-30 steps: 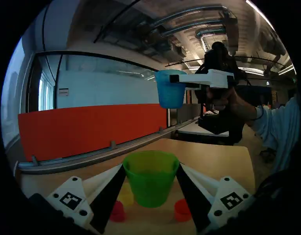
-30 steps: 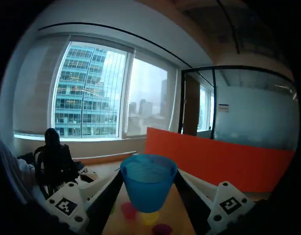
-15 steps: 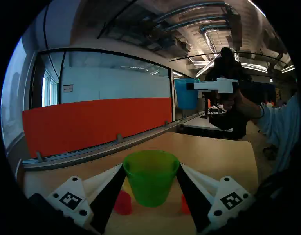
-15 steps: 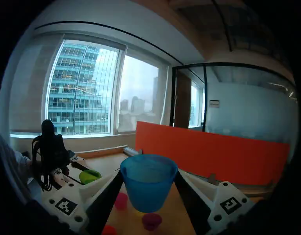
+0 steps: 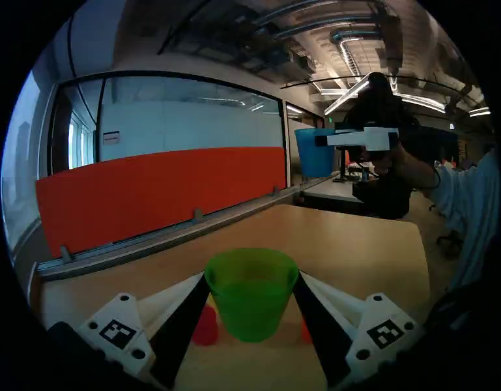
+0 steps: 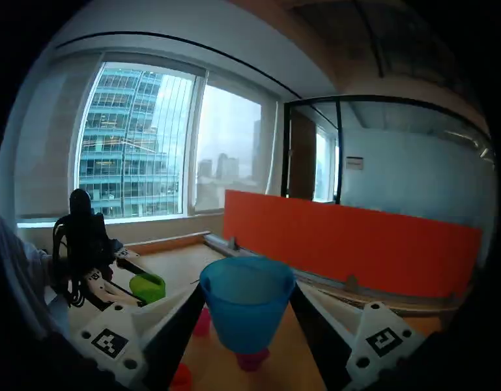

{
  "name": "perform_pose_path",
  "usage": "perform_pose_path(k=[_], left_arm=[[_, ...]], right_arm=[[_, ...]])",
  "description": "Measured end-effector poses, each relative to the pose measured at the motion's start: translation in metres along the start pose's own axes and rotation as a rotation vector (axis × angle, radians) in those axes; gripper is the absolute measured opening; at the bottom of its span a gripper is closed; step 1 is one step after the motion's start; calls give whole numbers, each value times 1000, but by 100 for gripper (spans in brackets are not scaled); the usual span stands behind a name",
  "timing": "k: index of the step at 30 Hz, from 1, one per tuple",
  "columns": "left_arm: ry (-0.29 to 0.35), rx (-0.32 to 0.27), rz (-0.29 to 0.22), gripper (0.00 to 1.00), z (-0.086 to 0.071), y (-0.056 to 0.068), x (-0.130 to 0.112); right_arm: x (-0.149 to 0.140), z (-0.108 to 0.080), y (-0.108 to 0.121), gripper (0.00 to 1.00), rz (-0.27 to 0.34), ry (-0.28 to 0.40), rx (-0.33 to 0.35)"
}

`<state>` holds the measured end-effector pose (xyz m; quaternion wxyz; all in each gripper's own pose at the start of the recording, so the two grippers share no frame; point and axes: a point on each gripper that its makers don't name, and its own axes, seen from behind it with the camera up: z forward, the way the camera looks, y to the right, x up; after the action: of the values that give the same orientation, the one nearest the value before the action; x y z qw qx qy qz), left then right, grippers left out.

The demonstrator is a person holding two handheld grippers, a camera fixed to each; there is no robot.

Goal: Pour water

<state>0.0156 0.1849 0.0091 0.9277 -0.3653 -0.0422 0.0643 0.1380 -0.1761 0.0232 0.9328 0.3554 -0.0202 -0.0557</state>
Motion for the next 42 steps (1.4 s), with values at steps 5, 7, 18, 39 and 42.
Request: perform_pose_path(k=[5,7,18,39,42], left_arm=[[-41,-8,2,87,0,2,-14],[-57,-13,5,87,0,4,-19],[-148,-39,16,87,5,12,-47],[-301,-107,36,87,6,32,-99],[-327,-116,44,87,5,34,-107]], right_arm=[[-25,-1,-4,91,9,-43,17],[-35,-2,-5,91,11,-59,22],[-84,-5,-10,91,20,-150,46],[-171,-6,-23,92,28,-319,87],[-183,-7,-24,92,19,-342,90]])
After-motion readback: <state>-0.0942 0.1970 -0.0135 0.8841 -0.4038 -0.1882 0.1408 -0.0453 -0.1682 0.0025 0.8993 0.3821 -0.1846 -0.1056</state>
